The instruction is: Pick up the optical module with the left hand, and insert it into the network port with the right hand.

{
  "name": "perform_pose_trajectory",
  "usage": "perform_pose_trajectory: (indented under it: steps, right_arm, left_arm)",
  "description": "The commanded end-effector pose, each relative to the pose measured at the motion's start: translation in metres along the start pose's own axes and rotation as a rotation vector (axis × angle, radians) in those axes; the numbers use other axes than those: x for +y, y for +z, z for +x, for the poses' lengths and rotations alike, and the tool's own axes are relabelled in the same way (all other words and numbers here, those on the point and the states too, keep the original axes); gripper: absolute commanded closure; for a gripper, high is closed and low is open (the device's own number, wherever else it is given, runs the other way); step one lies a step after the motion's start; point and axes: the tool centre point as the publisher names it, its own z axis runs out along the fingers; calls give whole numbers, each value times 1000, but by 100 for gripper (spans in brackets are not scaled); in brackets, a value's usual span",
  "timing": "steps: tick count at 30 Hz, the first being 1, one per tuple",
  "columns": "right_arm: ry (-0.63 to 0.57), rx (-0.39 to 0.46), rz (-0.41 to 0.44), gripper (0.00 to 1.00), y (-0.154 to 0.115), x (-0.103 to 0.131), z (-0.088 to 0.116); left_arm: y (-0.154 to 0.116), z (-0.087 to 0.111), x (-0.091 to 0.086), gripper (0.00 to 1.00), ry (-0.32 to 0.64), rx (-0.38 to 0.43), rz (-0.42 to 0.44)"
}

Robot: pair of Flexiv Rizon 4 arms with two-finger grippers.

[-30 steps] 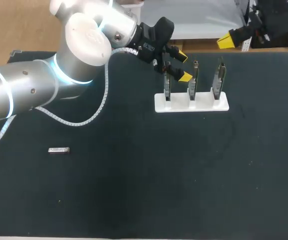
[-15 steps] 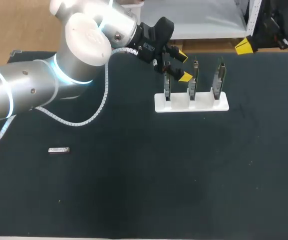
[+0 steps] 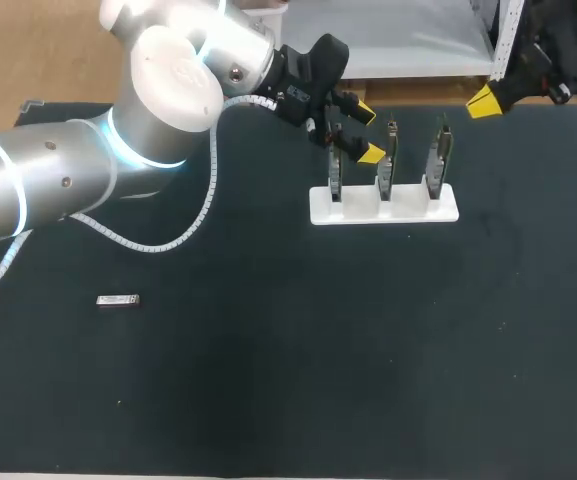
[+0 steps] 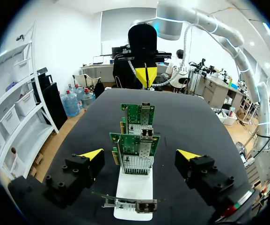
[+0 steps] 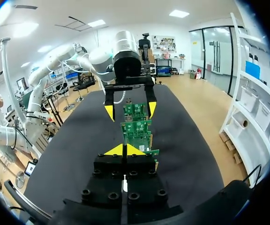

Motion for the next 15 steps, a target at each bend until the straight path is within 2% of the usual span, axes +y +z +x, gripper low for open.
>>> perform_pose_trajectory:
  steps: [1,9,10,11,15]
  right_arm:
    - [2,2,13,100,4,4,1]
    - [7,12,27,100,8,6,3]
    - [11,15,37,4,9,6,3]
    - [11,15,37,0,9,6,3]
    - [11,15,37,0,9,6,3]
  left_arm:
    - [-1,-1,-1,0,-2,5,-1]
    - [-1,-1,-1,0,-2,5,-1]
    - [-1,-1,-1,0,-2,5,-1]
    - [-1,-1,-1,0,-2,5,-1]
    - [-1,-1,-1,0,-2,5,-1]
